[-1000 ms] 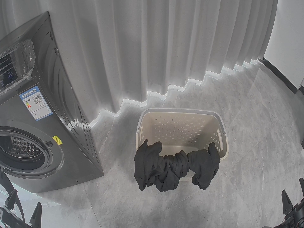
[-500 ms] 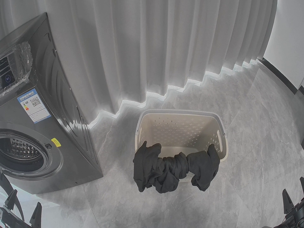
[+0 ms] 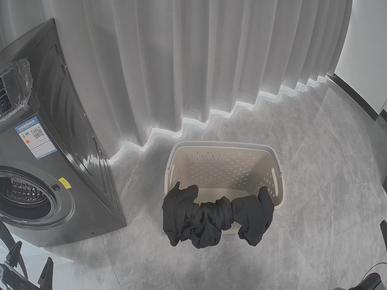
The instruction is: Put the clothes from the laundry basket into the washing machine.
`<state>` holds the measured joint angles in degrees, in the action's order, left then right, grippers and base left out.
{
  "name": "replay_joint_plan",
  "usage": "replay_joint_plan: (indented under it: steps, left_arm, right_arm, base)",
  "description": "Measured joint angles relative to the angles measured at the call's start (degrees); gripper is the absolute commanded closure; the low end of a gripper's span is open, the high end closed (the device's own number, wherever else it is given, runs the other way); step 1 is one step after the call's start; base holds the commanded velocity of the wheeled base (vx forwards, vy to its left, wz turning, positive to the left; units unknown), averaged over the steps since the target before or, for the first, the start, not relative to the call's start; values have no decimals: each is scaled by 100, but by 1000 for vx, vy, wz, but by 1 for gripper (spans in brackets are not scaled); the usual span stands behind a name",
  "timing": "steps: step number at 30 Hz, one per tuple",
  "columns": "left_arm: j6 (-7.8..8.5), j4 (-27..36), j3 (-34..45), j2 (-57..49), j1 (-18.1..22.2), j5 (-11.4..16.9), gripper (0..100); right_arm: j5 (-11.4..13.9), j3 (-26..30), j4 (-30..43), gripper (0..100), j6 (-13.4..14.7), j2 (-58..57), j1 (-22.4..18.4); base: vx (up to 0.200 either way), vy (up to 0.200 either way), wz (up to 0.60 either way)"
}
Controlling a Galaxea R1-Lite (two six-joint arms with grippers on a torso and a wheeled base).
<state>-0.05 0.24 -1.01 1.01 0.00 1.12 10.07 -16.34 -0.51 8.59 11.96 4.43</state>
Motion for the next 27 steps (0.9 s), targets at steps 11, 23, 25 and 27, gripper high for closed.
replay_joint_plan:
  steps: [11, 23, 25, 27]
  left_arm:
    - [2, 0, 0, 0, 0, 2, 0]
    - [0, 0, 0, 0, 0, 2, 0]
    - [2, 2, 0, 0, 0, 0, 0]
    - [2, 2, 0, 0, 0, 2, 0]
  right_arm:
    - [585, -246, -1134, 0, 675, 2837, 552]
    - [733, -614, -2670, 0, 837, 6000, 924]
    - [733, -686, -2861, 0, 842, 6387, 952]
    - [730, -747, -3083, 0, 847, 6752, 970]
  base:
    - [0, 0, 0]
    - [33, -33, 0]
    - [100, -100, 0]
    - [0, 0, 0]
